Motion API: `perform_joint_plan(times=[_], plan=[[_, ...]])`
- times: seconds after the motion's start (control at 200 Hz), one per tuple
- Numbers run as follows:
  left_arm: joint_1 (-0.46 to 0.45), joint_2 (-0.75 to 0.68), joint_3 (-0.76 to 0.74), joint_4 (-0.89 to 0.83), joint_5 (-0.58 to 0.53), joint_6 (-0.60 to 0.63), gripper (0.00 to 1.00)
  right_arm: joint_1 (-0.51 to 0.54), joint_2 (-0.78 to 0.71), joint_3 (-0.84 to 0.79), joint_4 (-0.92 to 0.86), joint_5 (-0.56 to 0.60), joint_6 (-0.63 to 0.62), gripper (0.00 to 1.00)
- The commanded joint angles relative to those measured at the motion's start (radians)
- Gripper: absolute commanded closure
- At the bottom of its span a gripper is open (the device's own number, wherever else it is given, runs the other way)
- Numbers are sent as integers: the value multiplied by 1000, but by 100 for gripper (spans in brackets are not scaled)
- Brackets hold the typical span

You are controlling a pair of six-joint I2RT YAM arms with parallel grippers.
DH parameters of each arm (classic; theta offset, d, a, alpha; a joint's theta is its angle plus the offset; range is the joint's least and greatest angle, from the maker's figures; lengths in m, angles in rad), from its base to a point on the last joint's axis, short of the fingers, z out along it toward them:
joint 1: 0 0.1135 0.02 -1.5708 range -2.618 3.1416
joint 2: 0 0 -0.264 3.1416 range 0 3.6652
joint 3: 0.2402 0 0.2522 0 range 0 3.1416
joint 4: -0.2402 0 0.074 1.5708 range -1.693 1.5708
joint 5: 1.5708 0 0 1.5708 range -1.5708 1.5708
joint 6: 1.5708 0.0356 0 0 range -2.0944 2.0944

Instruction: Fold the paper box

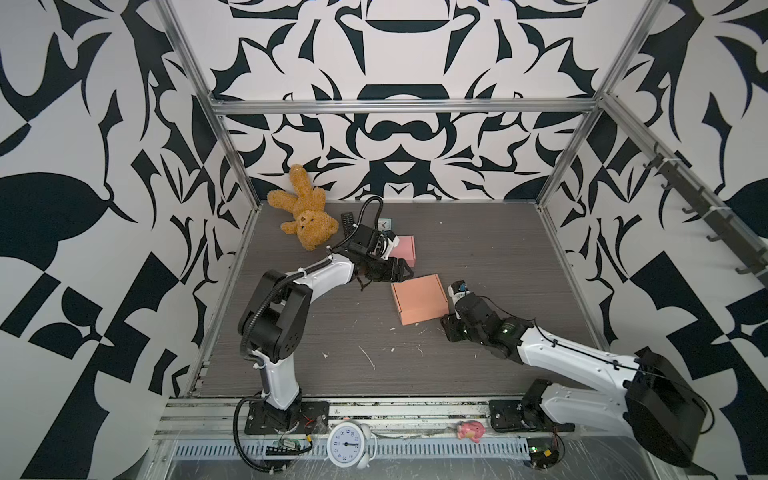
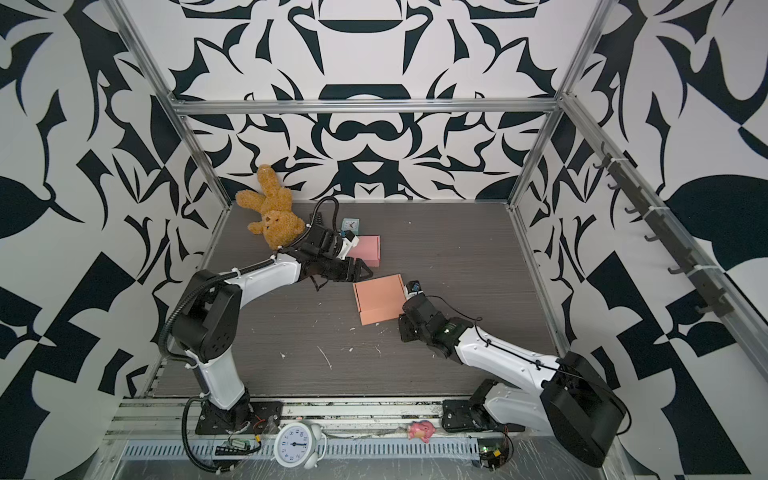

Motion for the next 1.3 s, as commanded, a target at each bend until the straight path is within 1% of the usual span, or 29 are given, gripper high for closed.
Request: perform_joint_plan(times=[0.0,0.095,0.18,0.365,0.535,0.72,0.815,1.045,1.3], plan=[[18,58,55,-95,34,49,24,-5,4,19,21,-49,2,58],[18,103,94,-107,59,57,24,-5,35,29,31,-68,0,64],[18,122,103,-98,85,59,24,-6,57,38,38,-75,-3,66],[12,128,88,-91,115,66,24,-7,66,36,46,-66,-12,67],[2,119,57,-88,120,66,24,-14,45,17,31,-19,-15,69],[-19,83,-5,-60,127,54,25,-26,27,4,26,-6,-14,70],[-24,59,-53,-24,141,32,26,-31,38,5,25,-7,-17,71],[-43,-13,-155,7,124,16,27,-33,75,10,21,29,-18,73],[-82,-66,-204,26,101,-10,28,-32,106,21,10,49,-17,75]])
